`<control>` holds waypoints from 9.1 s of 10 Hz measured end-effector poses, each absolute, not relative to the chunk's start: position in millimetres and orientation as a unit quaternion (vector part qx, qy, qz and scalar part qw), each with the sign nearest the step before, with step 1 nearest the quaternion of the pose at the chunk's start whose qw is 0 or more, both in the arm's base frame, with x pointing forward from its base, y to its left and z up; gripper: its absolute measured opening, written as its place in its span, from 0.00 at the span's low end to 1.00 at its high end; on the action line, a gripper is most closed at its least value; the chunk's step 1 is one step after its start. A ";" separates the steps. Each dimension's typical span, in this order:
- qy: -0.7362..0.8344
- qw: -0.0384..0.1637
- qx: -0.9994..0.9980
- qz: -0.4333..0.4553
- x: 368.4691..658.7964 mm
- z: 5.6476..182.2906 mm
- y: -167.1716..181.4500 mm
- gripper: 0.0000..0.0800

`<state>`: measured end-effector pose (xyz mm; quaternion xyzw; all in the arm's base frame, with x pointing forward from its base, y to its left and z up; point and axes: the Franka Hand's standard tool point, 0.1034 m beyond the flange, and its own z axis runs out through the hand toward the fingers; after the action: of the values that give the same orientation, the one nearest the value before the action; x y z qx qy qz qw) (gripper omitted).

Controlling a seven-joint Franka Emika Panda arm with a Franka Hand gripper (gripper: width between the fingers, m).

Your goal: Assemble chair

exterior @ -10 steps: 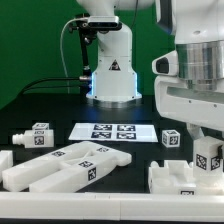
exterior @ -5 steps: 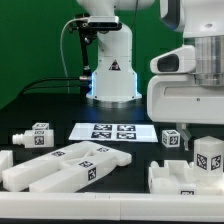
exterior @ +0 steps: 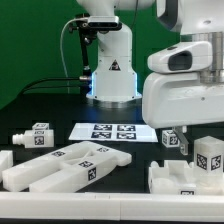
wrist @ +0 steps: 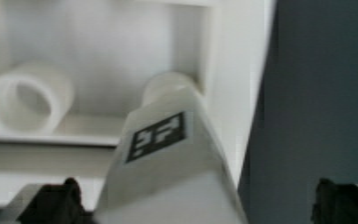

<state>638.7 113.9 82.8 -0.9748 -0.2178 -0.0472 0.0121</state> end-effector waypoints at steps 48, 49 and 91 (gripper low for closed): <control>0.373 0.042 -0.926 -0.042 648.0 81.4 119.2 0.76; 0.305 0.036 -0.951 -0.038 646.1 80.9 120.8 0.80; 0.726 0.041 -0.686 -0.015 653.2 74.8 114.5 0.36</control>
Offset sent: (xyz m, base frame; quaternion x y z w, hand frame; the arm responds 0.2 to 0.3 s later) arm 0.0000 0.0000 0.0000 0.0000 0.0000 0.0650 0.9979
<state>653.2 114.5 74.8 -0.6859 0.7264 -0.0151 0.0405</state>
